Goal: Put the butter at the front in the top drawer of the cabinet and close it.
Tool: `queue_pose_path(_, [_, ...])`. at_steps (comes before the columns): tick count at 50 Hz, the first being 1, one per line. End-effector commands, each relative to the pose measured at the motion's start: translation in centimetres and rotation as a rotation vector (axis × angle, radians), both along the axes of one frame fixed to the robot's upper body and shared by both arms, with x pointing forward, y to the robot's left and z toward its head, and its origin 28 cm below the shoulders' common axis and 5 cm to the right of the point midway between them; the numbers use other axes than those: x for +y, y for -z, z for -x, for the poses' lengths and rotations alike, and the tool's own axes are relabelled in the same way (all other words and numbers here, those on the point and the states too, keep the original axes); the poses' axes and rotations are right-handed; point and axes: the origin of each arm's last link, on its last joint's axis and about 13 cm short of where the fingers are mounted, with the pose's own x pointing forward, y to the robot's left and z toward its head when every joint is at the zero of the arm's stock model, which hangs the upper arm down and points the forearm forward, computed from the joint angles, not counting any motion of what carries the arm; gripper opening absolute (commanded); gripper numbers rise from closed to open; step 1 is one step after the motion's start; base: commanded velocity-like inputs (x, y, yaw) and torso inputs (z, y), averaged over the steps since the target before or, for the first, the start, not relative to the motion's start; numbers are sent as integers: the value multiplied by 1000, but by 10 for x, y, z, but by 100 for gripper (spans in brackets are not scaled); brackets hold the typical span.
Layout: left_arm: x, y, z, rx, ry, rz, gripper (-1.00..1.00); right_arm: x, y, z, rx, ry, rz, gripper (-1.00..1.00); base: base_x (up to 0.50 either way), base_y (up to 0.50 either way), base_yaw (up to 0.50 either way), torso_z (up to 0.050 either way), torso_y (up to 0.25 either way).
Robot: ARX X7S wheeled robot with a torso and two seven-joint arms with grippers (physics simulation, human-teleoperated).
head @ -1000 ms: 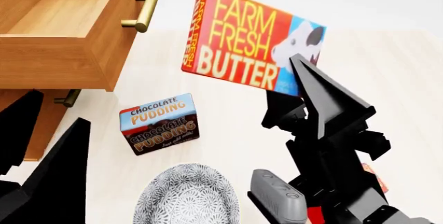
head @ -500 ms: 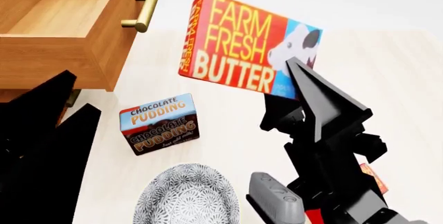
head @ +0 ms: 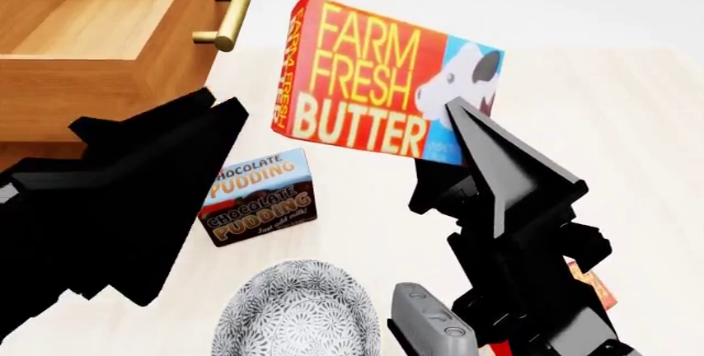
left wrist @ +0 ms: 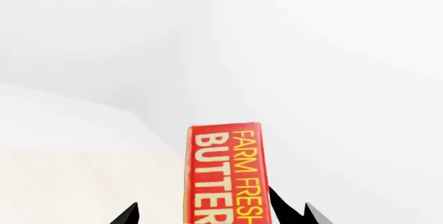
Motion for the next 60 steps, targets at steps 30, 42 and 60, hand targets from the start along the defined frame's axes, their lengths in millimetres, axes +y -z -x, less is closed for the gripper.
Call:
queue_pose_path(30, [-12, -23, 5, 93, 145, -74, 100, 4, -13, 2, -86, -12, -14, -100, 0, 0, 0, 0, 1])
queue_pose_path(42, [-12, -24, 1, 77, 110, -87, 100, 2, -10, 0, -69, -7, -24, -100, 0, 0, 0, 0, 2])
queue_pose_path(60, [-13, -24, -7, 83, 93, -92, 100, 2, -10, 3, -66, -10, -21, -100, 0, 0, 0, 1, 1])
